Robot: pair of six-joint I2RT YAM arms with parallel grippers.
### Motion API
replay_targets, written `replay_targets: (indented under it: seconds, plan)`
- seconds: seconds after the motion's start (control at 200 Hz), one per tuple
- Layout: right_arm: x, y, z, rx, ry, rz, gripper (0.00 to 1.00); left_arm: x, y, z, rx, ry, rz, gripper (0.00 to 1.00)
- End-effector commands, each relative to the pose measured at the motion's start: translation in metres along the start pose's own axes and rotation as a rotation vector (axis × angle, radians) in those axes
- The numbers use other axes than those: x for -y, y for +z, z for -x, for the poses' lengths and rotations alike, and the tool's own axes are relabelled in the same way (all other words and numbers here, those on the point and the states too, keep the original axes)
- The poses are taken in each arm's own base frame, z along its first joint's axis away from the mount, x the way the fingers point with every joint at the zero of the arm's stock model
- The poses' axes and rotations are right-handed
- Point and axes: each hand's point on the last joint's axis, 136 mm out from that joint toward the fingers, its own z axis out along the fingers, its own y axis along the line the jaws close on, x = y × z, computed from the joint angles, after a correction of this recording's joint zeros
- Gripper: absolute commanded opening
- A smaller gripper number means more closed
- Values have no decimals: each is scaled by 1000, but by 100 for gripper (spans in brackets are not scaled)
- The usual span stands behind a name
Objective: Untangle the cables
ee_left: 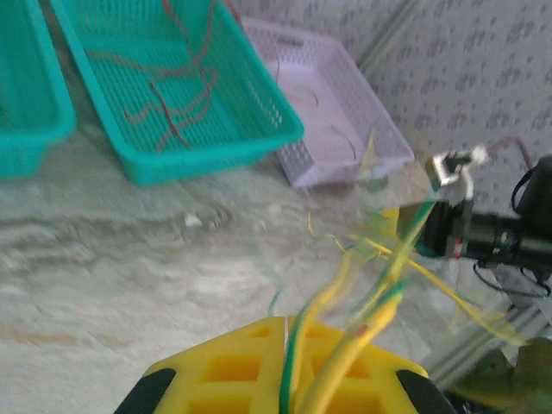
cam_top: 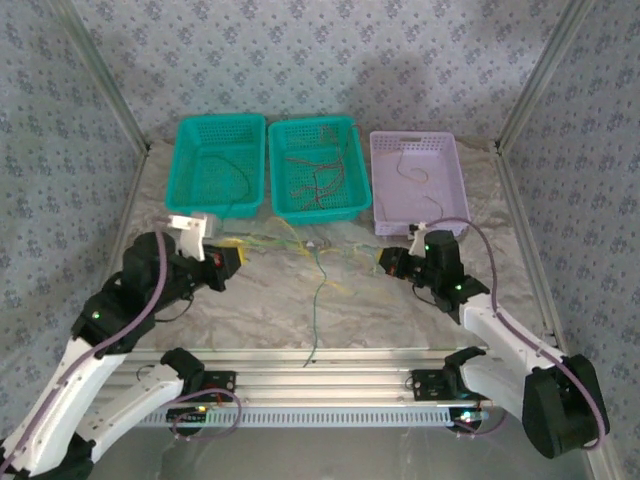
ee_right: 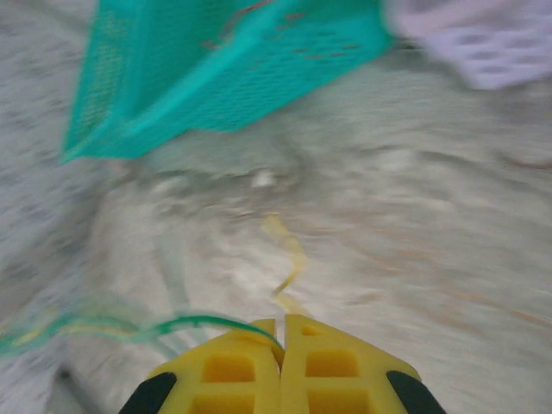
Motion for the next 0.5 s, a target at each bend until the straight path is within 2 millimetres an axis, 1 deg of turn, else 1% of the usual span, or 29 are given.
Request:
replay_targets:
  seconds: [0.0, 0.07, 0.14, 0.2, 0.245, 0.305, 0.36, 0.46, 0.495]
  plan:
    - [82, -24, -1, 90, 57, -391, 0, -13, -41, 46, 186, 66, 137, 0]
    - [85, -34, 6, 138, 49, -423, 0, -16, -47, 56, 207, 90, 177, 0]
    - [79, -37, 13, 163, 44, -402, 0, -14, -47, 63, 222, 98, 180, 0]
    - [72, -37, 16, 165, 32, -383, 0, -13, -42, 67, 226, 97, 178, 0]
    - [70, -39, 19, 167, 23, -392, 0, -12, -41, 71, 234, 110, 186, 0]
    - [74, -46, 23, 191, 21, -435, 0, -17, -45, 81, 261, 135, 232, 0]
    - [84, -56, 20, 199, 46, -494, 0, -21, -47, 88, 277, 152, 276, 0]
    - [97, -68, 20, 247, 80, -544, 0, -30, -43, 96, 261, 173, 351, 0]
    - [98, -70, 20, 258, 93, -543, 0, -33, -42, 98, 262, 176, 370, 0]
